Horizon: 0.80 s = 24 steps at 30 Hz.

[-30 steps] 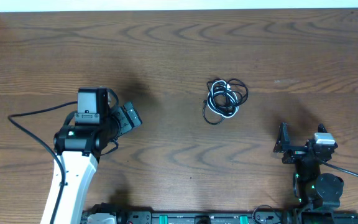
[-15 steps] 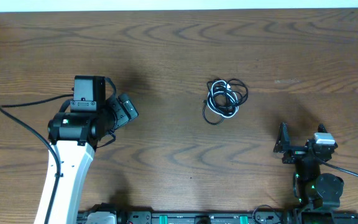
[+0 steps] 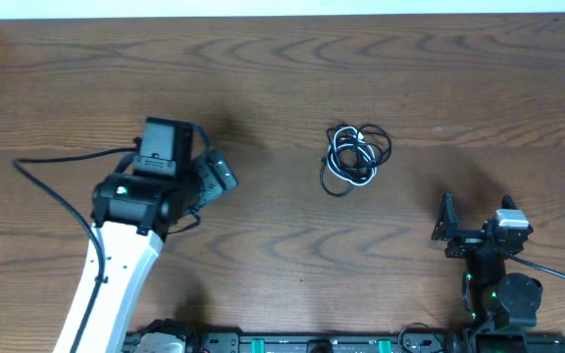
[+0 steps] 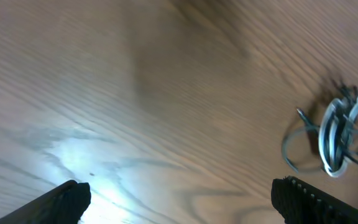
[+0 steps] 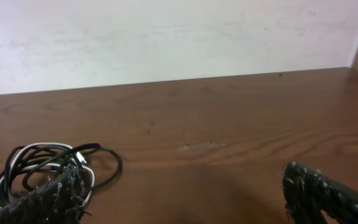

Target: Untangle cables

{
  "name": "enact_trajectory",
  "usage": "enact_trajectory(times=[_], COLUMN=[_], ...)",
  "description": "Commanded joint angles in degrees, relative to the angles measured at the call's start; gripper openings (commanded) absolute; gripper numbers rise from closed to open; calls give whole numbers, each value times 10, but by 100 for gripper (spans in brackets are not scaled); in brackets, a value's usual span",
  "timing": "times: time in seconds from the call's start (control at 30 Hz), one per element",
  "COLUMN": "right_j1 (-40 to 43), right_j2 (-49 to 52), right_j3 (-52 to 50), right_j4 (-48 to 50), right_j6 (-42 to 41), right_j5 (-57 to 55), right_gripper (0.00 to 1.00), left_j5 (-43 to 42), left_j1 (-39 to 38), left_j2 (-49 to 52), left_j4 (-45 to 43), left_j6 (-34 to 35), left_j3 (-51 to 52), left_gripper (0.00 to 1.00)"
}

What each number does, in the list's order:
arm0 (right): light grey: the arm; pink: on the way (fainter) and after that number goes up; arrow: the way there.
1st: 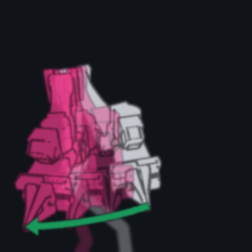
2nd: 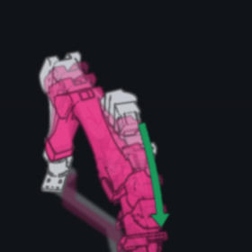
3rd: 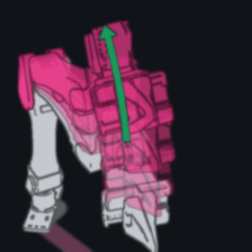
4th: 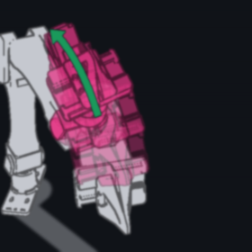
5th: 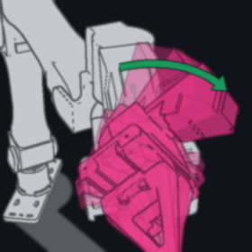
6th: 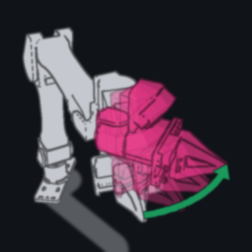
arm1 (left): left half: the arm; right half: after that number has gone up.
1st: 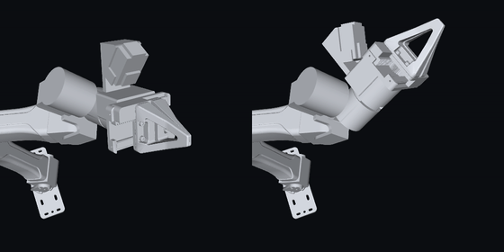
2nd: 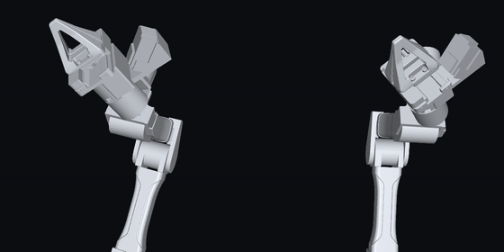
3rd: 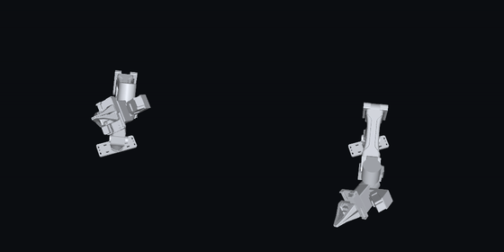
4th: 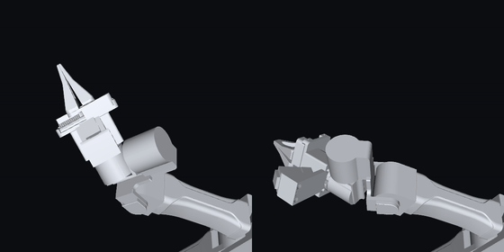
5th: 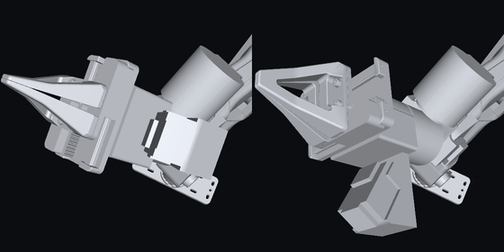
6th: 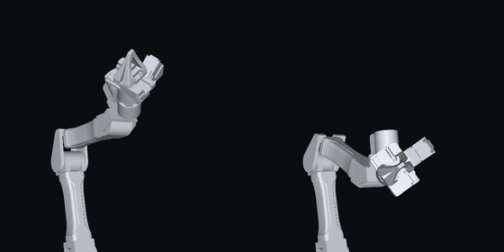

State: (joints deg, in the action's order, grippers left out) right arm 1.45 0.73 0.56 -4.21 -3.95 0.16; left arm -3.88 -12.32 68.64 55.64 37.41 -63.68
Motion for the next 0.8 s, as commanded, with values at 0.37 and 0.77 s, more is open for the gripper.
enact_trajectory(times=[0.37, 0.77], right_j1=[-4, -4], right_j2=[-1, -1], right_j3=[-2, -2], right_j4=[0, 0], right_j6=[-7, -7], right_j5=[-7, -7], right_gripper=[99, 99], left_j5=[80, 70], left_j1=[-82, -82], left_j2=[27, 108], left_j4=[2, 5], left_j6=[75, 123], left_j3=[-13, -3], left_gripper=[98, 98])
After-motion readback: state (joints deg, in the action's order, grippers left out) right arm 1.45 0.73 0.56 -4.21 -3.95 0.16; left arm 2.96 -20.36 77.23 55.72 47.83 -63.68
